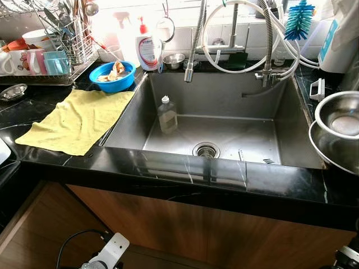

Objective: Kitchen organization

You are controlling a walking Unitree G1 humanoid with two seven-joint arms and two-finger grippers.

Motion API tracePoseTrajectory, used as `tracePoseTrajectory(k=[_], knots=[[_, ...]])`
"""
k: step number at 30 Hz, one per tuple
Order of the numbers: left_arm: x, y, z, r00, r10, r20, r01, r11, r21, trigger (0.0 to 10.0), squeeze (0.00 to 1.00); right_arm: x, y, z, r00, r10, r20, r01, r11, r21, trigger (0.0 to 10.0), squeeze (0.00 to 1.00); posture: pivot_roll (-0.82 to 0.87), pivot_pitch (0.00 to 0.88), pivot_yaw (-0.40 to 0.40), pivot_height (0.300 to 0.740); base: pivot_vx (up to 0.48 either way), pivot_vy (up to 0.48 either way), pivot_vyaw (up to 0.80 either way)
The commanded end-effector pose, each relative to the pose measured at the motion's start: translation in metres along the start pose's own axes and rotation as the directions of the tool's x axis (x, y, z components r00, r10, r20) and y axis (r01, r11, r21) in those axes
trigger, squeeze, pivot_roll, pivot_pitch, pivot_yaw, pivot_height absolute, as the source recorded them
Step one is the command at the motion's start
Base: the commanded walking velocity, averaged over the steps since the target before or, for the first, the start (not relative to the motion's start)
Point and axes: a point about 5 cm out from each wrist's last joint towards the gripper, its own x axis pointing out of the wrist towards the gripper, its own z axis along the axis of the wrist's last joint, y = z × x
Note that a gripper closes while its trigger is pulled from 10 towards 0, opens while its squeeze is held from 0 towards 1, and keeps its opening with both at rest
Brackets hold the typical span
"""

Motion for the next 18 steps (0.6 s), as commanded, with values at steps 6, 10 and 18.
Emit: tracePoseTrajectory(k=[6,10,18], knots=[[-0.001,0.005,0.000,1.000,0.011,-0.002,-0.011,1.000,0.025,10.0,0.00,-0.013,0.061,0.008,0.916,0.399,0.024,-0.392,0.909,-0.140,10.0,0.00,-0.14,0.000,0.102,0.740,0.000,0.000,0.00],[-0.001,0.004,-0.001,1.000,0.011,-0.003,-0.011,1.000,0.024,10.0,0.00,-0.017,0.075,-0.009,0.871,0.488,-0.066,-0.489,0.843,-0.224,10.0,0.00,-0.14,0.000,0.101,0.740,0.000,0.000,0.00],[-0.001,0.003,-0.002,1.000,0.010,-0.004,-0.010,1.000,0.017,10.0,0.00,-0.004,0.077,-0.050,0.845,0.457,-0.277,-0.534,0.720,-0.443,10.0,0.00,-0.13,0.000,0.096,0.740,0.000,0.000,0.00]])
